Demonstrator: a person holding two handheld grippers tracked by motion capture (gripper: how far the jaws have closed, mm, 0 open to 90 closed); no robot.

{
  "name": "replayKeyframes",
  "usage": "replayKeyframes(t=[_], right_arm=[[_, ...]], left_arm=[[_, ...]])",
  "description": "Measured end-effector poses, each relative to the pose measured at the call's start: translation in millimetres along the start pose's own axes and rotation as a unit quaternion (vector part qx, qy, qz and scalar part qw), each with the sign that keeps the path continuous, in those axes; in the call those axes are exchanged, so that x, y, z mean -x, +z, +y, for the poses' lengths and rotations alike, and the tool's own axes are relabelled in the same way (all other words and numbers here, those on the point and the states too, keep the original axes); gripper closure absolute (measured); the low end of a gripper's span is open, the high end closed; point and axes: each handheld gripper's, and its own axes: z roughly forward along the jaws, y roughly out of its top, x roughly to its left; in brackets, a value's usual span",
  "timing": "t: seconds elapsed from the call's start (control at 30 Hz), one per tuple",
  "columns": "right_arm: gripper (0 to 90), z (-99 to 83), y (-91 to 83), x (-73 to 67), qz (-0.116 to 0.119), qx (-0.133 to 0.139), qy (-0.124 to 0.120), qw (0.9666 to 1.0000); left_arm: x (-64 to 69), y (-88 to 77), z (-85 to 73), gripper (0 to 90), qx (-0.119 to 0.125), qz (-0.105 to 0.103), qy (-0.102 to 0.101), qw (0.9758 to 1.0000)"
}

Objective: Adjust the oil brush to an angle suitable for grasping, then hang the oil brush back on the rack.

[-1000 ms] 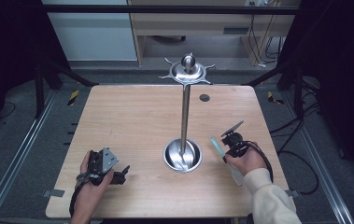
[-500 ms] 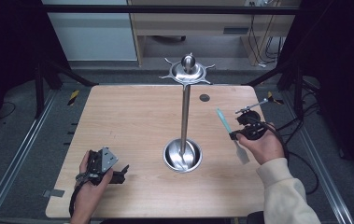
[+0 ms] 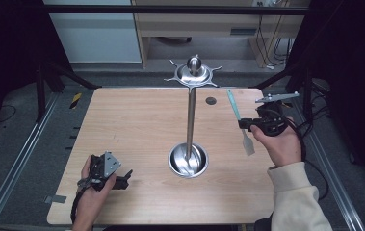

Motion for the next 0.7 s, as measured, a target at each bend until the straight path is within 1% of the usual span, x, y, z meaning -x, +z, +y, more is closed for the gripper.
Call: replayKeyframes(t=[0.1,0.17,0.2,0.23,0.3,0.33,0.37,0.4,0.43,0.47,0.5,0.53,0.57,0.63,0.7], right_arm=[[82.3,1.8,-10.0,-1.6,0.003,0.022,-0.004,0.9997],[82.3,2.9,-16.5,-4.0,0.003,0.032,-0.002,0.9995],[82.3,2.9,-16.5,-4.0,0.003,0.032,-0.002,0.9995],[82.3,3.8,-22.2,-6.1,0.004,0.043,-0.004,0.9991],[82.3,4.3,-26.7,-8.2,0.006,0.053,-0.003,0.9986],[82.3,4.3,-26.7,-8.2,0.006,0.053,-0.003,0.9986],[82.3,3.4,-31.7,-10.7,0.008,0.068,-0.007,0.9976],[82.3,2.4,-33.6,-11.8,0.008,0.073,-0.009,0.9972],[82.3,1.2,-35.4,-13.0,0.009,0.08,-0.007,0.9967],[82.3,1.2,-35.4,-13.0,0.009,0.08,-0.007,0.9967],[82.3,-1.8,-37.7,-14.6,0.012,0.092,-0.007,0.9956],[82.3,-1.8,-37.7,-14.6,0.012,0.092,-0.007,0.9956],[82.3,-4.8,-38.8,-15.7,0.016,0.102,-0.005,0.9946],[82.3,-6.0,-38.8,-16.1,0.017,0.103,-0.006,0.9945],[82.3,-11.9,-38.0,-17.5,0.025,0.115,-0.004,0.993]], left_arm=[[-0.2,0.1,-0.1,2.8,0.0,0.001,-0.001,1.0],[-0.2,0.5,-0.1,2.8,0.0,0.0,0.0,1.0],[-0.2,0.7,-0.1,2.8,0.0,0.0,0.0,1.0],[0.1,1.0,0.1,2.8,-0.001,0.0,0.001,1.0],[0.3,0.7,-0.1,2.8,-0.002,0.0,0.001,1.0],[0.3,0.7,-0.1,2.8,-0.002,0.0,0.001,1.0],[-0.4,0.0,-0.2,2.8,-0.002,0.003,0.001,1.0],[-0.4,0.0,-0.2,2.8,-0.002,0.003,0.001,1.0],[-1.1,-0.3,-0.5,2.8,-0.002,0.003,-0.001,1.0],[-1.1,-0.3,-0.5,2.8,-0.002,0.003,-0.001,1.0],[-1.3,-0.1,-0.8,2.8,-0.002,0.004,-0.001,1.0],[-1.5,0.1,-1.0,2.8,-0.002,0.005,-0.002,1.0],[-1.7,0.0,-1.1,2.8,-0.002,0.005,-0.003,1.0],[-1.6,-0.2,-1.2,2.8,-0.002,0.005,-0.003,1.0],[-1.8,-0.4,-1.1,2.8,-0.002,0.006,-0.002,1.0]])
